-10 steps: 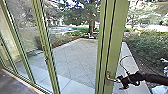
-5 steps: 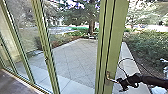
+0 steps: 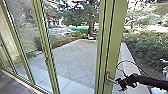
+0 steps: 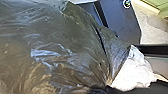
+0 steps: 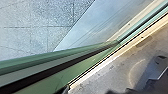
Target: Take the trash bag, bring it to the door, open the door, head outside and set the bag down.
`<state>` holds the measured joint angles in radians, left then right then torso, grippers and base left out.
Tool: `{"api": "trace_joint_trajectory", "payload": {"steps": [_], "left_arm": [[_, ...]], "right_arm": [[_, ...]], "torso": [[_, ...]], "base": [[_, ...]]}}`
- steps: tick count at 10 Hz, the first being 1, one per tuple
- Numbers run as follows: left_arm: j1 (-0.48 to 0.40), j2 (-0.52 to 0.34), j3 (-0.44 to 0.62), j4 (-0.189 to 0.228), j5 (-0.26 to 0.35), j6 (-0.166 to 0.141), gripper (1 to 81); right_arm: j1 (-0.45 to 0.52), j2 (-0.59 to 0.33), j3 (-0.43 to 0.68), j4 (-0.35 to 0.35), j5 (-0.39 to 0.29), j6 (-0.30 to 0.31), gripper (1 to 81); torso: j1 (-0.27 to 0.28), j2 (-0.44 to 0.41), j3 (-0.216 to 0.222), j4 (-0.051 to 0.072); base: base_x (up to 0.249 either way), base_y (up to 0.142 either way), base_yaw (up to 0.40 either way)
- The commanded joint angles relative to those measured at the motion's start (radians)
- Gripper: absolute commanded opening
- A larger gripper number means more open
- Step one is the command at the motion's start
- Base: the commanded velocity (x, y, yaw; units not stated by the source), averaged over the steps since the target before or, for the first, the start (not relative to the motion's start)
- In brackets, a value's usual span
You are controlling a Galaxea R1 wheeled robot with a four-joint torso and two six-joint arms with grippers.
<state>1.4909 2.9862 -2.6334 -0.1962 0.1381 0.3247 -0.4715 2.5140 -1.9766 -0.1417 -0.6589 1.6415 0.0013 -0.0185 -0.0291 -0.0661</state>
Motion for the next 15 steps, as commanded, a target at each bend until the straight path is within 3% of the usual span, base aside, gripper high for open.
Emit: {"api": "trace_joint_trajectory", "payload": {"steps": [1, 3, 4, 5, 6, 8, 10, 15], "left_arm": [[-0.048, 0.001, 0.004, -0.006, 0.075, 0.005, 1.0], [-0.048, 0.002, 0.004, -0.005, 0.077, 0.005, 1.0], [-0.048, 0.002, 0.004, -0.005, 0.077, 0.005, 1.0], [-0.048, 0.001, 0.004, -0.008, 0.077, 0.005, 1.0], [-0.048, -0.002, 0.004, -0.009, 0.077, 0.005, 1.0], [-0.043, -0.004, 0.001, -0.011, 0.077, 0.002, 1.0], [-0.037, -0.005, -0.010, -0.011, 0.075, 0.001, 1.0], [-0.037, 0.010, -0.010, -0.008, 0.075, 0.002, 1.0]], "right_arm": [[-0.009, 0.103, -0.060, 0.005, -0.122, -0.015, 81.1], [-0.028, 0.100, -0.027, 0.008, -0.105, -0.017, 81.1], [-0.031, 0.105, 0.002, 0.008, -0.070, -0.015, 81.1], [-0.043, 0.113, 0.021, 0.008, 0.008, -0.037, 81.1], [-0.054, 0.125, 0.018, 0.008, 0.019, -0.063, 81.1], [-0.082, 0.146, 0.022, -0.005, 0.016, -0.094, 81.1], [-0.137, 0.176, -0.002, -0.050, 0.019, -0.094, 81.1], [-0.183, 0.188, -0.042, -0.069, 0.015, -0.097, 81.1]], "torso": [[0.000, 0.000, 0.000, 0.000], [-0.001, 0.000, 0.001, 0.000], [-0.001, 0.000, 0.001, 0.000], [-0.001, 0.000, 0.001, 0.000], [-0.001, 0.000, 0.001, 0.000], [0.000, 0.000, 0.001, -0.001], [0.000, 0.000, 0.001, -0.001], [-0.001, -0.001, 0.002, -0.002]], "base": [[0.000, 0.000, 0.000], [0.000, 0.000, 0.000], [0.000, 0.000, 0.000], [0.000, 0.000, 0.000], [0.000, 0.000, 0.000], [0.000, 0.000, 0.000], [0.000, 0.000, 0.000], [0.000, 0.000, 0.000]]}}
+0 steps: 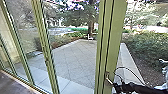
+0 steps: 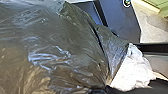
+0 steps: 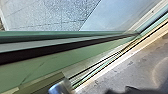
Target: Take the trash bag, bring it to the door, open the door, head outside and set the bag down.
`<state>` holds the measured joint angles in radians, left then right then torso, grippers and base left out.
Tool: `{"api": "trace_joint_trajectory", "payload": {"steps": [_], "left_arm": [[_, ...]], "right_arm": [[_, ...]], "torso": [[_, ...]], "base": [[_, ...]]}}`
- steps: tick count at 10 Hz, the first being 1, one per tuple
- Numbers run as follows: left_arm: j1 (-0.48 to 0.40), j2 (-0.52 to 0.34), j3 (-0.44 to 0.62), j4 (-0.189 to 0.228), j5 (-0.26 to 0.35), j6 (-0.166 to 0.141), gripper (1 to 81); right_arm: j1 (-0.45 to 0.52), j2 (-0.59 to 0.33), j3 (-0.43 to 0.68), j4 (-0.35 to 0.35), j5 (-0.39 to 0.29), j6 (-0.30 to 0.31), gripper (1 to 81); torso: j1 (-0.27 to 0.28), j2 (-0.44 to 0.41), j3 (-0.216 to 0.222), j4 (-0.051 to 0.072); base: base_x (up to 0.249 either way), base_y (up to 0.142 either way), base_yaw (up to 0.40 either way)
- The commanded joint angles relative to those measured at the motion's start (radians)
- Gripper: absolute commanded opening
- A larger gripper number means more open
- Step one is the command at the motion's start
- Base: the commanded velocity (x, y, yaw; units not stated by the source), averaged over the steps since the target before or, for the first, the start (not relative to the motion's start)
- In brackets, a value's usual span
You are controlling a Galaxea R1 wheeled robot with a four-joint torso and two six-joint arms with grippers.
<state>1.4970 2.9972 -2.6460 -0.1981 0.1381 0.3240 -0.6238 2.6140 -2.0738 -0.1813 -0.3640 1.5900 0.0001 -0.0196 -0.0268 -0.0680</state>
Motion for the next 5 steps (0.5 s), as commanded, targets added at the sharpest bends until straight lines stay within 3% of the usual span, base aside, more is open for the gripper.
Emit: {"api": "trace_joint_trajectory", "payload": {"steps": [1, 4, 5], "left_arm": [[-0.045, -0.003, 0.003, -0.006, 0.075, 0.003, 1.0], [-0.045, -0.001, 0.003, -0.006, 0.075, 0.003, 1.0], [-0.044, -0.001, 0.003, -0.007, 0.075, 0.003, 1.0]], "right_arm": [[-0.028, 0.085, 0.058, -0.029, -0.279, -0.048, 81.1], [-0.014, 0.074, 0.060, -0.026, -0.273, -0.048, 81.1], [-0.003, 0.062, 0.061, -0.023, -0.268, -0.048, 81.1]], "torso": [[0.000, 0.000, -0.058, 0.000], [0.000, -0.001, -0.136, 0.000], [0.000, -0.002, -0.075, -0.001]], "base": [[0.000, 0.000, 0.000], [0.000, 0.000, 0.000], [0.000, 0.000, 0.000]]}}
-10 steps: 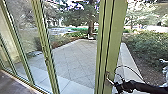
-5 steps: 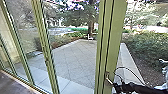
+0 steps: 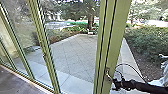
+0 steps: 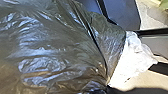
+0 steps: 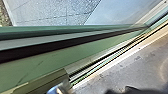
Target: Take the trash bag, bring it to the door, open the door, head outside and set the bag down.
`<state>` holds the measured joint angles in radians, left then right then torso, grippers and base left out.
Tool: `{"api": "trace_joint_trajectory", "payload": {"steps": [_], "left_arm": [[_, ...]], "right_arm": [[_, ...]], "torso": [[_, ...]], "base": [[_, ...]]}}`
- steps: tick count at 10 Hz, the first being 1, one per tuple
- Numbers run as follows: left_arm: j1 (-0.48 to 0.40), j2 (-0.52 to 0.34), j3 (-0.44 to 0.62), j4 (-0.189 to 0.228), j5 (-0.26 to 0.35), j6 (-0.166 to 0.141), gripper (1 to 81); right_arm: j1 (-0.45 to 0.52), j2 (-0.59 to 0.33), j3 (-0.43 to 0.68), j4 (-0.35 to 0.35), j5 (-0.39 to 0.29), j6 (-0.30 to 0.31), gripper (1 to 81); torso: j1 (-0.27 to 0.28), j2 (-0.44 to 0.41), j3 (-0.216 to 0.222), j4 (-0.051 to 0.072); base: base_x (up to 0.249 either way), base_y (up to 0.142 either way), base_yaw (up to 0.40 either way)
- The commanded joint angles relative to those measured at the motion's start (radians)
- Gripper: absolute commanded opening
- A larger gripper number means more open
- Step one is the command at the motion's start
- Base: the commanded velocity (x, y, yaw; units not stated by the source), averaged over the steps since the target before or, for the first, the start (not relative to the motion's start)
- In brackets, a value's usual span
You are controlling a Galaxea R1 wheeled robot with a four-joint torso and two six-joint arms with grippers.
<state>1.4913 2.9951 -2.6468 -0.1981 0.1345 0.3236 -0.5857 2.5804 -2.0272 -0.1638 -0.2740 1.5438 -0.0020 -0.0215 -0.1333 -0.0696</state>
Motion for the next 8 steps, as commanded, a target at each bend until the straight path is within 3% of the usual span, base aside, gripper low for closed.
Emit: {"api": "trace_joint_trajectory", "payload": {"steps": [1, 3, 8], "left_arm": [[-0.039, 0.000, 0.004, -0.007, 0.079, 0.003, 1.0], [-0.036, -0.005, 0.004, -0.011, 0.080, 0.003, 1.0], [-0.033, -0.010, 0.004, -0.009, 0.089, 0.003, 1.0]], "right_arm": [[-0.026, 0.083, 0.015, -0.039, -0.352, -0.002, 81.1], [0.025, 0.065, 0.010, -0.029, -0.352, -0.002, 81.1], [0.089, 0.036, 0.026, -0.029, -0.343, -0.002, 81.1]], "torso": [[0.002, 0.000, 0.002, 0.000], [0.002, -0.001, -0.018, 0.000], [0.002, -0.001, -0.017, -0.001]], "base": [[0.000, 0.000, 0.000], [0.000, 0.000, 0.000], [0.000, 0.000, 0.000]]}}
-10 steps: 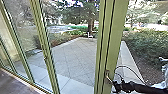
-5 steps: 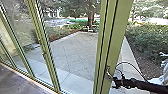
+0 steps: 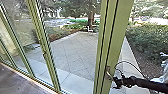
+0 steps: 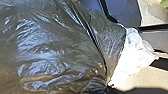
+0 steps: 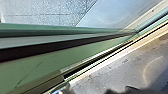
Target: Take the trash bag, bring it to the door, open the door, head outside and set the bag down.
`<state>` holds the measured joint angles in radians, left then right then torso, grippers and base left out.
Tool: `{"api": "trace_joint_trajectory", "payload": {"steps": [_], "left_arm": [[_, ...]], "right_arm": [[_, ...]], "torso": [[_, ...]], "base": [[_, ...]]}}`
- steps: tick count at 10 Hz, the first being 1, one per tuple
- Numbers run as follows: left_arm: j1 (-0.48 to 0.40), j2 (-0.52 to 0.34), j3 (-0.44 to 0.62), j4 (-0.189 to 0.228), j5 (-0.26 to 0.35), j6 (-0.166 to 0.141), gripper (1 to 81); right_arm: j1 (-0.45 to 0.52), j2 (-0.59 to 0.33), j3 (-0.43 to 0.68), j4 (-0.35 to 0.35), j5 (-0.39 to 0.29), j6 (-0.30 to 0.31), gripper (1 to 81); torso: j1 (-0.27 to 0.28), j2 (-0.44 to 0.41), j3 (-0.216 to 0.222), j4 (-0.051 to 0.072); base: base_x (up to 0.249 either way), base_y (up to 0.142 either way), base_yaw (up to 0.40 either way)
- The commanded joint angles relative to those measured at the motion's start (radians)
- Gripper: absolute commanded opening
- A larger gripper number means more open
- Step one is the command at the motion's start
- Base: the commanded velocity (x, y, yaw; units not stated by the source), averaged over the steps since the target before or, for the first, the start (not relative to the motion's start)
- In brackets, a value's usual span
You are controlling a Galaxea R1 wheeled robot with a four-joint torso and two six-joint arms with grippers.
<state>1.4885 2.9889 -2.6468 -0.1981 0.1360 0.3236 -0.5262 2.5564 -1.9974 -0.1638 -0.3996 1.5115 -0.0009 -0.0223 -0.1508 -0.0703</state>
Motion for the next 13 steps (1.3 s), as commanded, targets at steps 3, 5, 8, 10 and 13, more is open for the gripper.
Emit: {"api": "trace_joint_trajectory", "payload": {"steps": [3, 5, 8, 10, 13], "left_arm": [[-0.030, -0.007, 0.004, -0.009, 0.091, 0.002, 1.0], [-0.030, -0.008, 0.004, -0.009, 0.091, 0.002, 1.0], [-0.030, -0.008, 0.004, -0.009, 0.091, 0.002, 1.0], [-0.029, -0.008, 0.004, -0.011, 0.091, 0.002, 1.0], [-0.024, -0.011, 0.004, -0.011, 0.091, 0.002, 1.0]], "right_arm": [[0.030, 0.058, -0.003, -0.033, -0.184, 0.030, 81.1], [0.030, 0.060, -0.003, -0.034, -0.162, 0.029, 81.1], [0.037, 0.061, -0.007, -0.040, -0.159, 0.030, 81.1], [0.047, 0.058, -0.013, -0.040, -0.147, 0.029, 81.1], [0.060, 0.038, -0.004, -0.043, -0.130, 0.027, 81.1]], "torso": [[0.001, 0.000, -0.001, 0.000], [0.001, 0.000, -0.001, 0.000], [0.001, 0.000, -0.001, 0.000], [0.001, -0.002, 0.000, -0.001], [0.001, -0.003, 0.000, -0.002]], "base": [[0.000, 0.000, 0.000], [0.086, 0.000, 0.000], [0.110, 0.000, 0.000], [0.115, 0.000, 0.000], [0.115, 0.000, 0.000]]}}
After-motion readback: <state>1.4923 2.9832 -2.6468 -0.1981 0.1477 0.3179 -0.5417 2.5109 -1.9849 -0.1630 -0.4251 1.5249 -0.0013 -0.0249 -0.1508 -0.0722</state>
